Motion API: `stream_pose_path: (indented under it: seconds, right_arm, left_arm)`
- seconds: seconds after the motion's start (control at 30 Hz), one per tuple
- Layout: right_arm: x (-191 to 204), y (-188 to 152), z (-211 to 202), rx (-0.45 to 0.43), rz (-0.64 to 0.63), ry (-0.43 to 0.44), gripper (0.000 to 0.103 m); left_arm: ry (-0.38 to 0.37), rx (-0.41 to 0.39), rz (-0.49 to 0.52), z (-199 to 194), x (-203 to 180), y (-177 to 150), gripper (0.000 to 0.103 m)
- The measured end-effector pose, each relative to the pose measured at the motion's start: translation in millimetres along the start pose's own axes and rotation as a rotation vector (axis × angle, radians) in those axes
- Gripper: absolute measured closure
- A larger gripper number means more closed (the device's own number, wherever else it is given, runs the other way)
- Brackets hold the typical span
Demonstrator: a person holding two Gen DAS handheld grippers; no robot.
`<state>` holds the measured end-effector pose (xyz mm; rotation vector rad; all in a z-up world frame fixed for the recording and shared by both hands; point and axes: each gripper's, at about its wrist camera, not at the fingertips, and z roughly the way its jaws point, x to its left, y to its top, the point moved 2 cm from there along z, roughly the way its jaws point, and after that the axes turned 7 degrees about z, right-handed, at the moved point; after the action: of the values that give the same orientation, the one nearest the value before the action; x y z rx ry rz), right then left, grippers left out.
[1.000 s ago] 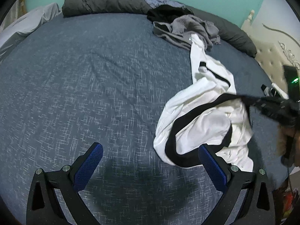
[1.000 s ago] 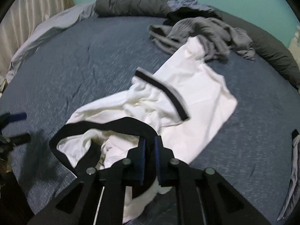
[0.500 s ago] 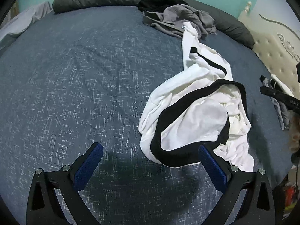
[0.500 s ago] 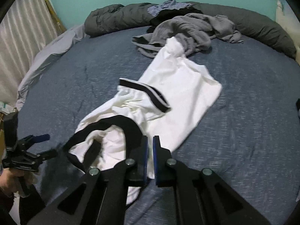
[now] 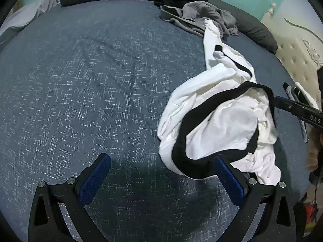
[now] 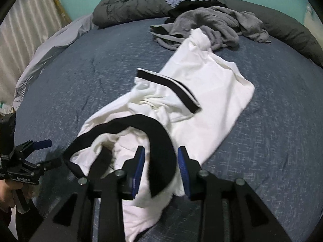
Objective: Fold clothes
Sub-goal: 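Open the right tool and regrasp the shirt's black-trimmed hem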
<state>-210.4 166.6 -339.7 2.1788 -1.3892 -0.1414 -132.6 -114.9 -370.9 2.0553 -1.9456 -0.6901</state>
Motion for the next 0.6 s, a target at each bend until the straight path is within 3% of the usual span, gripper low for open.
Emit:
stream_pose_path:
  seconds: [0.1,0.17,0.33,0.53,0.6]
  right_arm:
    - [-8,-4,-2,-0.001,0.006,-0.010,0.067]
    - [-12,-6,-4,-0.002,0.015,-0.007,0.066]
    - [-16,-11,-4,0.000,0.027,-0.003,0.065]
    - [-13,-11,-2,-0.002,0.028,0.012,0.064]
    - [-13,-10,-2,-0.005,0.030,0.018,0.064]
  left_arm:
    - [-0.009,-0.005,-0.005,3,0,2,0.001]
    - [-0.014,-0.011,-0.004,4,-2,3,0.012]
    - [-0.030,-0.008,0.036,8,-12,4,0.030]
    - [-0.051,-0.005,0.073,9,-20,4,0.045]
    - [-0.063,-0.010,0.074,7,-20,5,0.062]
